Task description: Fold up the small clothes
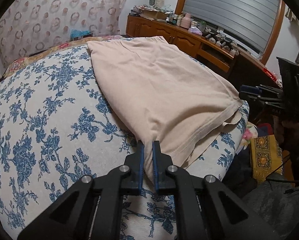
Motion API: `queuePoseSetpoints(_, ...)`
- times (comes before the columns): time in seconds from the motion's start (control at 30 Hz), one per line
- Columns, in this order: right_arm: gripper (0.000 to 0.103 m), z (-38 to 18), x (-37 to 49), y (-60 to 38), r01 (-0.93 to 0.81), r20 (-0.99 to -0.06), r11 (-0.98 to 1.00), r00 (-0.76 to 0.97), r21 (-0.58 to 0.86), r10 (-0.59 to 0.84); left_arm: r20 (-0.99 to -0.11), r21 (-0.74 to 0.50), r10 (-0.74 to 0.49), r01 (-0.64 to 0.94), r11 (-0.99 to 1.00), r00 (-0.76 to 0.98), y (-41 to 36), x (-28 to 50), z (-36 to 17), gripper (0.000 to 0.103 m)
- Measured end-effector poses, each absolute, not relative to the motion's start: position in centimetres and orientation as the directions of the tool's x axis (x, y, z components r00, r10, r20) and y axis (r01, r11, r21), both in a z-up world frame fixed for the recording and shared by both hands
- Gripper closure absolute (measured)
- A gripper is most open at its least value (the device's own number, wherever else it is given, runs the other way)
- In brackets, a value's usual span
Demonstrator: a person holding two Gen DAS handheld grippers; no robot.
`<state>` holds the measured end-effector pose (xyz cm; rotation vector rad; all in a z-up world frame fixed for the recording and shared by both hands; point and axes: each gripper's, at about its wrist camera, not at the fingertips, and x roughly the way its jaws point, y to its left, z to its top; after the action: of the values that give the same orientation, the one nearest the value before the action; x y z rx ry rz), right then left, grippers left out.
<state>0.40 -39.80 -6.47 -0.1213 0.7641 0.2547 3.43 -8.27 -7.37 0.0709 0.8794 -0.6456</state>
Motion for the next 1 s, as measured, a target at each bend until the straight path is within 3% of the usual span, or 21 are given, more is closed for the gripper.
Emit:
queuePoseSetpoints(0.13, 0.048, -7.4, 1.5, -39.5, -0.263, -0.71, 0.965, 0.683, -0.019, 0.172, -0.74, -0.197, -0.491, 0.55, 0.812, 0.459, -8.3, 3.4, -7.7, 0.097)
queuePoseSetpoints(0.53, 0.048, -9.4, 2.5, -39.4, -0.281, -0.753, 0.959, 0.625, 0.032, 0.208, -0.748, -0.185, -0.477, 0.546, 0.817, 0.461, -8.5, 3.5, -8.1, 0.096)
queuePoseSetpoints(0.73, 0.065, -9.4, 2.5, -39.3, -0.318, -0.752, 0.945, 0.605, 0.074, 0.262, -0.748, -0.196, -0.482, 0.542, 0.817, 0.456, -8.4, 3.8, -8.3, 0.096)
queuePoseSetpoints(0.9, 0.096, -9.4, 2.5, -39.0, -0.373, -0.743, 0.916, 0.571, 0.145, 0.35, -0.741, -0.206, -0.5, 0.556, 0.805, 0.449, -8.2, 3.8, -8.2, 0.096)
queuePoseSetpoints(1.0, 0.098, -9.0, 2.4, -38.9, -0.381, -0.719, 0.911, 0.589, 0.157, 0.37, -0.71, -0.221, -0.529, 0.566, 0.794, 0.465, -7.8, 3.7, -7.4, 0.097)
